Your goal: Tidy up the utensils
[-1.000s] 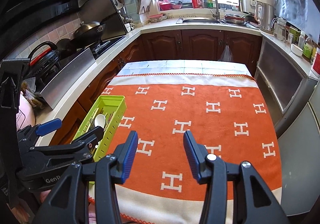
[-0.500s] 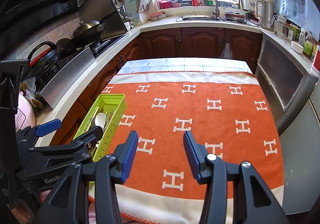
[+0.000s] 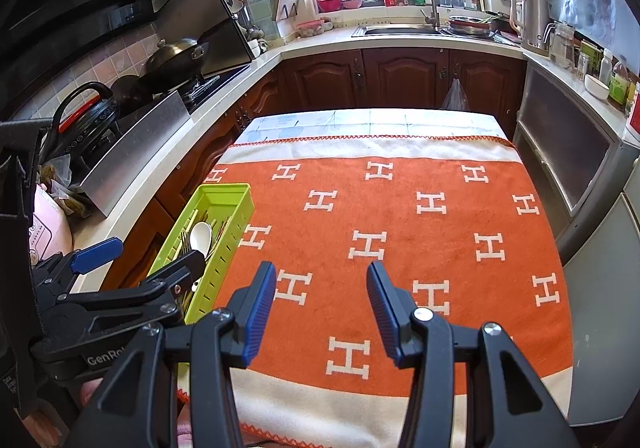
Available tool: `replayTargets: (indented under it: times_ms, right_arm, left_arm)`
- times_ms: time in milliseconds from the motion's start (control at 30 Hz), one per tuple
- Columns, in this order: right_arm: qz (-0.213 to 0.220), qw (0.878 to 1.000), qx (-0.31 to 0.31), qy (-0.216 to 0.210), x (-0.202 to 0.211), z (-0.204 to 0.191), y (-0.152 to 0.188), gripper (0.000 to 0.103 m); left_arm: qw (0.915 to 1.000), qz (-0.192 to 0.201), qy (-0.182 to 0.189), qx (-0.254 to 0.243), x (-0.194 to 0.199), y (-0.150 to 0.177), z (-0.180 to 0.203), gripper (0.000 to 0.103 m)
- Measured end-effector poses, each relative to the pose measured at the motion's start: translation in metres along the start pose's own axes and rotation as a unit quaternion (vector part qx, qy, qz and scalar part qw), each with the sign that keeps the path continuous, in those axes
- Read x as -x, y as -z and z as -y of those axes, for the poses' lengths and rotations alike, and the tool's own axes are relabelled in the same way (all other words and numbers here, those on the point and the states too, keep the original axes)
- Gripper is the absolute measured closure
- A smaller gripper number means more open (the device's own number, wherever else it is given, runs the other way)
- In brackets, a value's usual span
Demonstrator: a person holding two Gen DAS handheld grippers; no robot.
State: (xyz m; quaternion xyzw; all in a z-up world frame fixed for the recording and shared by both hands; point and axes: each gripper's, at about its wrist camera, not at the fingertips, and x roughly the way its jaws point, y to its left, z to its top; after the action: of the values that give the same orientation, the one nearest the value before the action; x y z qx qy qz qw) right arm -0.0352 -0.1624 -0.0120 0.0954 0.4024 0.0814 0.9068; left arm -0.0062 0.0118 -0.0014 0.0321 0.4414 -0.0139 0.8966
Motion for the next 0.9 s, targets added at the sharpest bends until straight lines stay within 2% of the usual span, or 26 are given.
replayTargets:
  times_ms: [900]
  right_arm:
    - [-0.001,1.0,-0.001,-0.001,-0.0005,0.0008,-0.0003,0.055]
  left_arm:
    - [1.0,-0.004,-0.002,0.001,-0.0039,0.002,-0.0008,0.001]
